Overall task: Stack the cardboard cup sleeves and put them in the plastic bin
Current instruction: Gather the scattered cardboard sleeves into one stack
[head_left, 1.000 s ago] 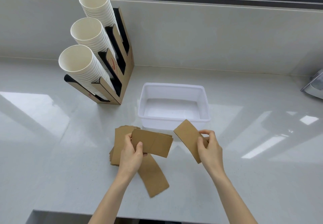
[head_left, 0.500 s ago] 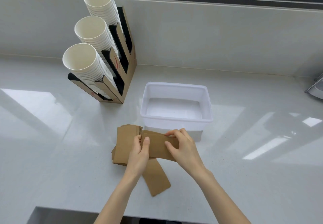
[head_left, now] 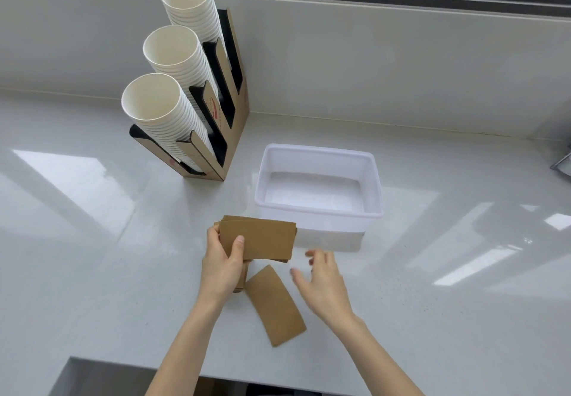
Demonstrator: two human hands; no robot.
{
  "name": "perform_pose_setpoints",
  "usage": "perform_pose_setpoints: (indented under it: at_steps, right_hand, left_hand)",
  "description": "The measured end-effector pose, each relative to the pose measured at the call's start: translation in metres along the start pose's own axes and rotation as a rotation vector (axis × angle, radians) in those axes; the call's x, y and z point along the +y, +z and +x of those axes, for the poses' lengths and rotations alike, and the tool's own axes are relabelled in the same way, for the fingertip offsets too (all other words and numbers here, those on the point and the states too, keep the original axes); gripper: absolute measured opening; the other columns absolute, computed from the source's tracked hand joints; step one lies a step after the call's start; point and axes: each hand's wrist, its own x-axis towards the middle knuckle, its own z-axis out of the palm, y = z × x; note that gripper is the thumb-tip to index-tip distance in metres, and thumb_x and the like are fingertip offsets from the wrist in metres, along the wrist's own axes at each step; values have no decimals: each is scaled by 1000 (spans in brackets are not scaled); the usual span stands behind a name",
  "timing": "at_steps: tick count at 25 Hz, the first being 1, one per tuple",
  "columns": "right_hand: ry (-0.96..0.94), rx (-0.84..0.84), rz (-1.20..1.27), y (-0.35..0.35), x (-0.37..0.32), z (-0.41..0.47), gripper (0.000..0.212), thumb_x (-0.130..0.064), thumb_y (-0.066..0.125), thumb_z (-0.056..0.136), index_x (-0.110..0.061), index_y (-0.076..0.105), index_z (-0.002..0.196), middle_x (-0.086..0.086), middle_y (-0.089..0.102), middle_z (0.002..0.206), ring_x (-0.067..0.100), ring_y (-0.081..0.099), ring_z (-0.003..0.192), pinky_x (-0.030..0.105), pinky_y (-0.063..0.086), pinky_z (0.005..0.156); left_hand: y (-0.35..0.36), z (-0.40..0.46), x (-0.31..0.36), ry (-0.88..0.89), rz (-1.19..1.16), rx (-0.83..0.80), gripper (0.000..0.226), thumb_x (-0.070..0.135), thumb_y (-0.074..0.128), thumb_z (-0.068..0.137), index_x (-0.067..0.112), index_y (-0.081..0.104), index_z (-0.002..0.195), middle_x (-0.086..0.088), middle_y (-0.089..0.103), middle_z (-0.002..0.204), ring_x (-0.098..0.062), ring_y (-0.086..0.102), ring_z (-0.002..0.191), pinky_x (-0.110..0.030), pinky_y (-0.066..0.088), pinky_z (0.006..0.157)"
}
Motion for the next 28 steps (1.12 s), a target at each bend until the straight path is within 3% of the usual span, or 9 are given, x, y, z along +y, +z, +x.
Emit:
perform_pose_setpoints:
  at_steps: [2,5,10,14,18,24,26,28]
  right_hand:
    - [42,-124,-166,19,1,-7,52,-46,53,83,-11,41,119,8,43,124,27,43,117,36,37,95]
    - [29,-102,-328,36,-5,-13,58,-51,59,75,-10,43,114,9,42,122,28,40,114,36,35,92]
    - [50,-98,-335,42,-11,-11,56,-43,62,78,-9,41,117,9,43,124,27,40,116,36,34,92]
    - [67,-152,-54,31,-10,-10,29,-23,57,84,-17,32,100,7,57,105,31,56,100,36,40,76]
    - [135,-49,199,2,12,1,15,-12,41,87,-22,33,95,3,55,90,26,53,76,34,42,69]
    - [173,258,367,-49,27,8,13,-13,38,87,-15,42,99,4,58,80,26,53,76,35,40,64]
    - [91,271,458,-58,19,5,14,-10,38,87,-16,45,97,1,57,78,20,49,69,28,38,56]
    - [-11,229,467,-61,6,4,15,-8,41,86,-19,46,94,0,58,81,14,50,66,16,38,48]
  left_hand:
    - [-2,1,0,-1,-5,12,23,17,45,90,15,38,113,1,53,103,-22,54,100,-45,46,96]
    - [-2,1,0,8,4,16,31,16,45,91,10,37,120,-2,53,107,-22,53,100,-38,46,93]
    - [0,2,-2,-5,13,12,29,17,44,91,12,37,119,-2,54,105,-23,53,100,-36,45,90]
    - [0,4,1,-2,5,15,30,18,44,91,12,37,119,0,52,105,-22,53,98,-37,45,90]
    - [-1,6,3,-5,-8,29,30,17,43,91,12,36,120,0,51,107,-24,54,97,-32,41,83]
    - [1,9,1,-9,12,26,34,19,41,92,11,34,124,-1,49,111,-23,51,99,-33,40,88]
    - [4,10,0,-14,48,11,34,20,41,92,12,33,124,-1,51,112,-23,53,95,-38,44,92]
    - [9,8,0,-1,41,-20,33,19,41,92,13,34,123,-3,53,114,-25,59,91,-28,50,82]
